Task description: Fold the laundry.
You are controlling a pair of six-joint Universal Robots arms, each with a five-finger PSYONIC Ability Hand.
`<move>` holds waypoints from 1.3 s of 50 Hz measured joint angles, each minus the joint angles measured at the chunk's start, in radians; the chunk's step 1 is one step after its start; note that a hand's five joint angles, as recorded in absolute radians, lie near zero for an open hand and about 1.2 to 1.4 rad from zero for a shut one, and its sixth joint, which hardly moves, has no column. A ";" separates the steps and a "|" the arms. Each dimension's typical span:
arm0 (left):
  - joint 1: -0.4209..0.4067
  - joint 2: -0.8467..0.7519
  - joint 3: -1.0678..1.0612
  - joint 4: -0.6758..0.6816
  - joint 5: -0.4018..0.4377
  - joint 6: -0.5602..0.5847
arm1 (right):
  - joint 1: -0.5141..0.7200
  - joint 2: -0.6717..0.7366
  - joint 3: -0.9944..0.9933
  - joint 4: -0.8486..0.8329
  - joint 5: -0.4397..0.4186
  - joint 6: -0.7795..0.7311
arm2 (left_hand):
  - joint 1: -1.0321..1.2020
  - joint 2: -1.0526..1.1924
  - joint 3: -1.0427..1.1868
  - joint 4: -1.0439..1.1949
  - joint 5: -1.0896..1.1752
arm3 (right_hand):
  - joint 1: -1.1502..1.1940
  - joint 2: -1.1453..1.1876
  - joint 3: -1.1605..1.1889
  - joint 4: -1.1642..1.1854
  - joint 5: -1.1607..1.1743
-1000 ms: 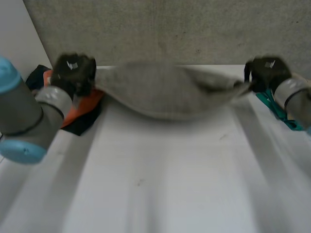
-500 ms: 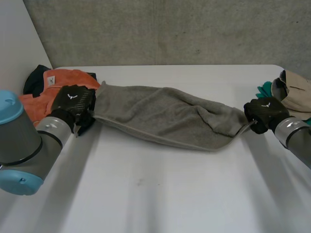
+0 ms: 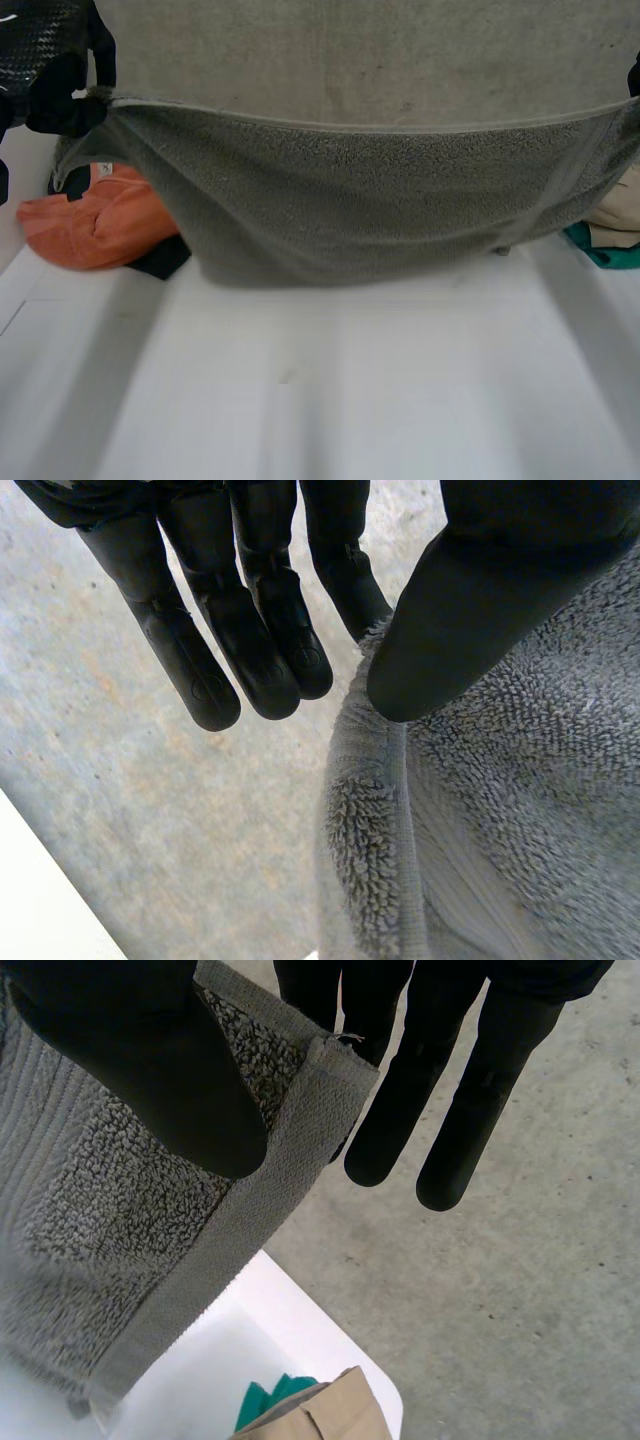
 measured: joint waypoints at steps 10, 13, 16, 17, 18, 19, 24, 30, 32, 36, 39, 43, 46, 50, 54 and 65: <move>0.003 -0.313 0.099 -0.078 -0.001 0.084 | 0.113 0.176 -0.032 0.060 0.099 -0.101 | 0.000 0.000 0.000 0.000 0.000 | 0.000 0.000 0.000 0.000 0.000; -0.005 -0.437 0.146 -0.060 -0.002 0.128 | 0.169 0.264 -0.046 0.037 0.161 -0.132 | 0.000 0.000 0.000 0.000 0.000 | 0.000 0.000 0.000 0.000 0.000; -0.013 -0.527 0.208 -0.034 -0.002 0.153 | 0.205 0.329 -0.073 -0.008 0.212 -0.129 | 0.000 0.000 0.000 0.000 0.000 | 0.000 0.000 0.000 0.000 0.000; -0.017 -0.576 0.259 -0.009 -0.002 0.163 | 0.232 0.381 -0.109 -0.069 0.257 -0.105 | 0.000 0.000 0.000 0.000 0.000 | 0.000 0.000 0.000 0.000 0.000; -0.018 -0.590 0.276 0.000 -0.002 0.165 | 0.235 0.388 -0.115 -0.080 0.264 -0.100 | 0.000 0.000 0.000 0.000 0.000 | 0.000 0.000 0.000 0.000 0.000; -0.020 -0.620 0.321 0.024 -0.002 0.168 | 0.249 0.416 -0.143 -0.133 0.291 -0.075 | 0.000 0.000 0.000 0.000 0.000 | 0.000 0.000 0.000 0.000 0.000; -0.024 -0.692 0.520 0.192 -0.019 0.153 | 0.282 0.471 -0.258 -0.417 0.369 0.090 | 0.000 0.000 0.000 0.000 0.000 | 0.000 0.000 0.000 0.000 0.000; -0.017 -0.671 0.650 0.466 -0.085 0.073 | 0.281 0.443 -0.318 -0.773 0.414 0.306 | 0.000 0.000 0.000 0.000 0.000 | 0.000 0.000 0.000 0.001 0.000; -0.015 -0.655 0.663 0.524 -0.100 0.050 | 0.276 0.432 -0.324 -0.842 0.422 0.348 | 0.000 0.000 0.000 0.000 0.000 | 0.000 0.000 0.000 0.000 0.000; -0.014 -0.607 0.654 0.583 -0.108 0.008 | 0.264 0.414 -0.335 -0.928 0.425 0.414 | 0.000 0.000 0.000 0.000 0.000 | 0.000 0.000 0.000 0.001 0.000; -0.014 -0.582 0.616 0.547 -0.091 -0.001 | 0.258 0.418 -0.333 -0.892 0.401 0.422 | 0.000 0.000 0.000 0.000 0.000 | 0.000 0.000 0.000 0.001 0.000; -0.014 -0.564 0.540 0.491 -0.074 0.000 | 0.253 0.432 -0.312 -0.813 0.361 0.412 | 0.000 0.000 0.000 0.000 0.000 | 0.000 0.000 0.000 0.001 0.000; -0.014 -0.561 0.484 0.469 -0.067 0.003 | 0.248 0.442 -0.289 -0.769 0.338 0.401 | 0.000 0.000 0.000 0.000 0.000 | 0.000 0.000 0.000 0.001 0.000; -0.014 -0.569 0.363 0.452 -0.055 0.010 | 0.239 0.465 -0.225 -0.699 0.290 0.360 | 0.000 0.000 0.000 0.000 0.000 | 0.000 0.000 0.000 0.001 0.000; -0.017 -0.593 0.245 0.449 -0.032 0.022 | 0.234 0.488 -0.150 -0.640 0.243 0.290 | 0.000 0.001 0.000 0.000 0.000 | 0.000 0.000 0.000 0.001 0.000; -0.053 -0.596 -0.092 0.364 0.040 0.128 | 0.190 0.481 0.048 -0.317 0.183 -0.076 | 0.000 0.001 0.000 0.000 0.000 | 0.000 0.000 0.000 0.001 0.000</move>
